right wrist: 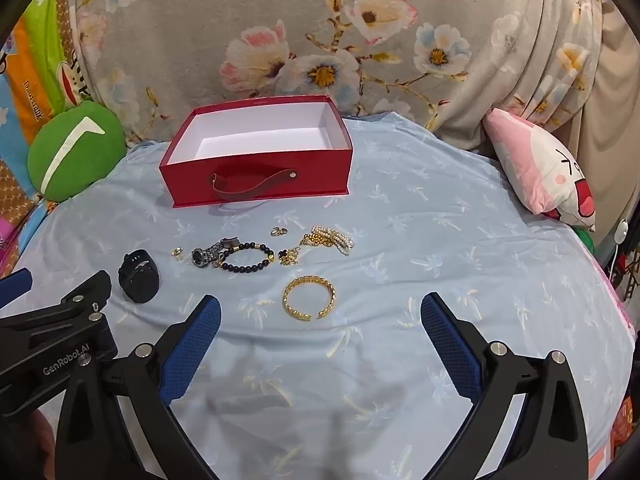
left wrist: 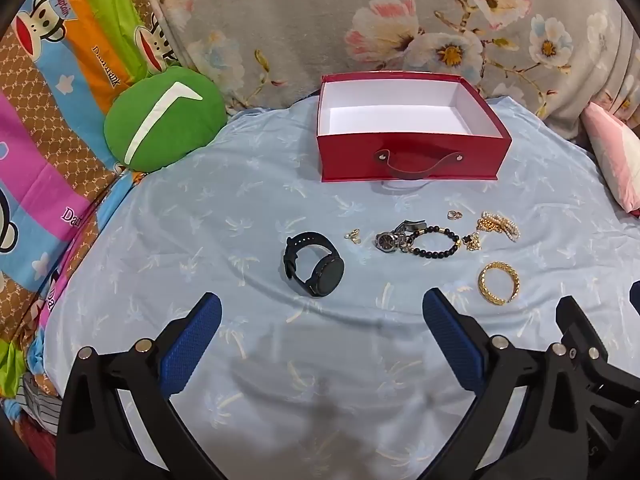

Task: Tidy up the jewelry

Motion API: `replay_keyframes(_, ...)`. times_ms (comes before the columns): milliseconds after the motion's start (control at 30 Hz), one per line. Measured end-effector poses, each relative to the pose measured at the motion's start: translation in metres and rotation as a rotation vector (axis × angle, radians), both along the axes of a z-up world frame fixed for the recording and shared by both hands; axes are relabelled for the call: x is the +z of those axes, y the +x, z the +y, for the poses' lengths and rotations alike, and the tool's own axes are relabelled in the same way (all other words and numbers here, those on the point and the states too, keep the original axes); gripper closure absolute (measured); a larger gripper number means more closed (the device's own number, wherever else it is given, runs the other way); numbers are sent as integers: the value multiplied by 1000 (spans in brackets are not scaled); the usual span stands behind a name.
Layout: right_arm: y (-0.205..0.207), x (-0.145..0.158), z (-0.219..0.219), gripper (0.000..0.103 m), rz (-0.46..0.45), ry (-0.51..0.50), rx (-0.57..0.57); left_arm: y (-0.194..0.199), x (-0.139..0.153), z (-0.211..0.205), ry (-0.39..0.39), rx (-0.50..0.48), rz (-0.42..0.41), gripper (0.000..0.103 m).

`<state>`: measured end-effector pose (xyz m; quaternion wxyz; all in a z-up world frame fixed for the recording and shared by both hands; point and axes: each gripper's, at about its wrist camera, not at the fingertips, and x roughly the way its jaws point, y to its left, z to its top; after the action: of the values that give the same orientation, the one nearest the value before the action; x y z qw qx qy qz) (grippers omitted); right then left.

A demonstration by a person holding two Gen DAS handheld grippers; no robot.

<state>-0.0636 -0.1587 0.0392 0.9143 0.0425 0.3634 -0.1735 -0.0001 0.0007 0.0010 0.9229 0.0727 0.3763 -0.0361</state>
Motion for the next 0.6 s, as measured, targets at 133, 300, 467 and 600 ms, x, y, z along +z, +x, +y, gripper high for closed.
replay_keyframes(133, 0, 1, 1, 5, -3, 1, 4, -1, -1, 3, 7, 2, -4, 5)
replay_keyframes(300, 0, 1, -1, 5, -2, 1, 4, 4, -2, -2, 16, 2, 4, 5)
replay_keyframes(467, 0, 1, -1, 5, -2, 3, 2, 1, -3, -2, 17, -5, 3, 5)
replay_keyframes(600, 0, 1, -1, 5, 0, 3, 1, 1, -4, -3, 19, -6, 8, 5)
